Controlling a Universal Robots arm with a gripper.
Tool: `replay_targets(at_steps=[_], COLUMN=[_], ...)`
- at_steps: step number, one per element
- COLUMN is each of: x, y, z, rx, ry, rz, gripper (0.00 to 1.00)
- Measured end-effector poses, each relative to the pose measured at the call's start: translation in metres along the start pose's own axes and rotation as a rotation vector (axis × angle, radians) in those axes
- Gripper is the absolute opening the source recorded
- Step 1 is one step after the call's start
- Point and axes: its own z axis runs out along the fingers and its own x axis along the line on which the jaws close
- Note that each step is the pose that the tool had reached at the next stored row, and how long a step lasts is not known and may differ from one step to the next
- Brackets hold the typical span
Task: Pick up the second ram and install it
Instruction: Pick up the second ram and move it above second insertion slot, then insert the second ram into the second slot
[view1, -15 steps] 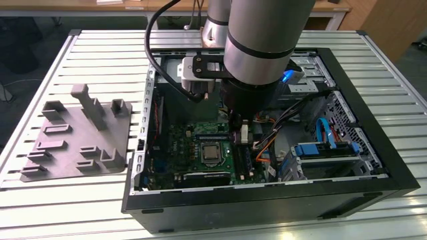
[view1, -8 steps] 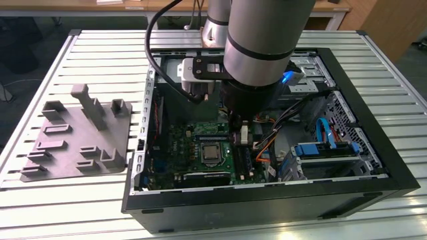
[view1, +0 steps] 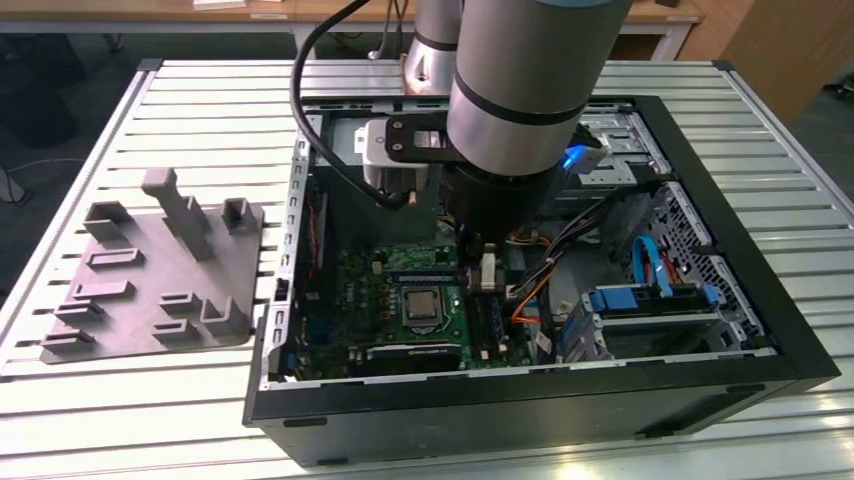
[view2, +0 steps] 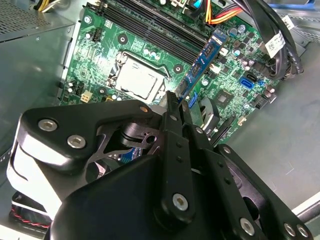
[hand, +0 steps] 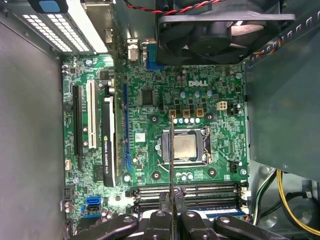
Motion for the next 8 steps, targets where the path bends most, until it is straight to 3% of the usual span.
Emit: replay_targets(at_steps=[8], x=[0.0], y=[0.0], z=[0.0002], rx=[0.0], ry=[0.0], rz=[0.0], gripper=[0.14])
